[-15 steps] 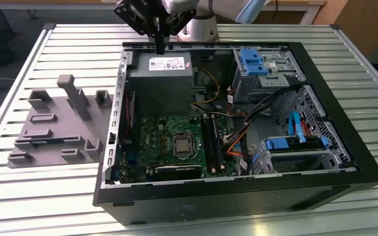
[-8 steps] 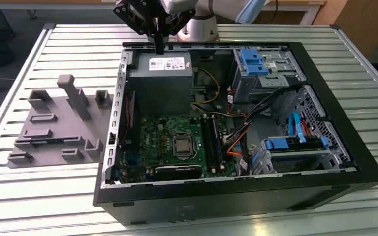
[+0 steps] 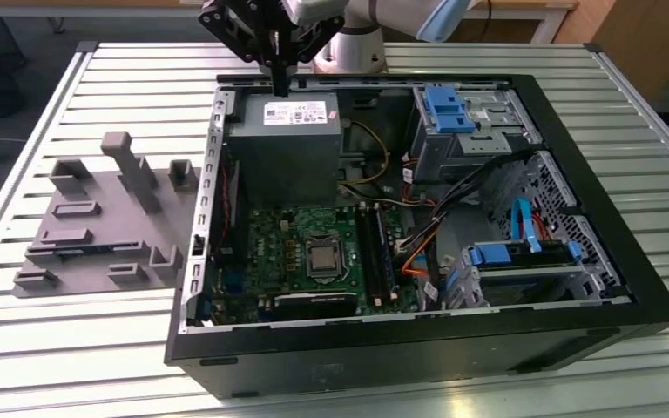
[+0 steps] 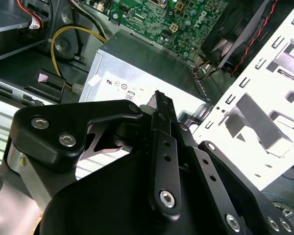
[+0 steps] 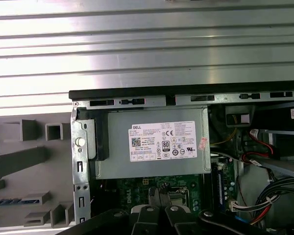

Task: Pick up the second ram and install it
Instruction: 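Reach for the second ram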

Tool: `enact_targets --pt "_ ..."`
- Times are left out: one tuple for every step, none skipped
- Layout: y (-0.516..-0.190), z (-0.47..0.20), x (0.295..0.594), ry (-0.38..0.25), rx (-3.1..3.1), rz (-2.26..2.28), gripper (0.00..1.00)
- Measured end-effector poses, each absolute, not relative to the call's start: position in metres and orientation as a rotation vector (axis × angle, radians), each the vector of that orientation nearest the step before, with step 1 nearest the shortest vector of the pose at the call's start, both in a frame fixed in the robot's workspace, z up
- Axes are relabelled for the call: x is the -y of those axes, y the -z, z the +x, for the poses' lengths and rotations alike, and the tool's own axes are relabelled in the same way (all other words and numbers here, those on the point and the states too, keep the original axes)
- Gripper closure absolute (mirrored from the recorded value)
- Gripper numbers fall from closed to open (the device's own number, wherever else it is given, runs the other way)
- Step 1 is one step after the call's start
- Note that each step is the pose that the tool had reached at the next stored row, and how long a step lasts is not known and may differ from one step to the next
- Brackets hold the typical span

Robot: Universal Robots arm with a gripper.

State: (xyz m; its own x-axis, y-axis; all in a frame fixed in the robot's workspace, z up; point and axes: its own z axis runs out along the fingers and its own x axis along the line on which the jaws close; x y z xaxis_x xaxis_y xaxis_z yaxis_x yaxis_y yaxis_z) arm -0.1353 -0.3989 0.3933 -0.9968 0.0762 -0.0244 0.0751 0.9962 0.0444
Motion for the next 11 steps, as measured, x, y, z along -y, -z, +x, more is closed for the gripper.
enact_targets --pt "-0.3933 -0.1353 0.3989 -0.068 -3.113 0.118 0.89" --pt "-0.3933 -0.1358 0.3989 -0.068 -3.113 0.118 0.89" --pt "-0.3933 -0.1363 0.3989 -0.068 -3.112 0.118 0.89" --pt "-0.3933 -0.1363 0.3989 -0.068 -3.113 0.118 0.89" --pt "-0.3933 -0.1364 0.3989 -0.068 -3.113 0.118 0.89" --pt "-0.3933 -0.1367 0.3989 -0.068 -3.113 0.118 0.89" --pt "-0.3933 -0.1369 0.3989 -0.068 -3.112 0.118 0.89" --pt "-0.3933 -0.1372 0.3989 -0.068 -3.113 0.118 0.89" --pt "-0.3932 -0.1376 0.3989 -0.068 -3.112 0.118 0.89" --pt "-0.3932 -0.1377 0.3989 -0.068 -3.112 0.118 0.89" --pt "-0.3932 -0.138 0.3989 -0.068 -3.112 0.118 0.89"
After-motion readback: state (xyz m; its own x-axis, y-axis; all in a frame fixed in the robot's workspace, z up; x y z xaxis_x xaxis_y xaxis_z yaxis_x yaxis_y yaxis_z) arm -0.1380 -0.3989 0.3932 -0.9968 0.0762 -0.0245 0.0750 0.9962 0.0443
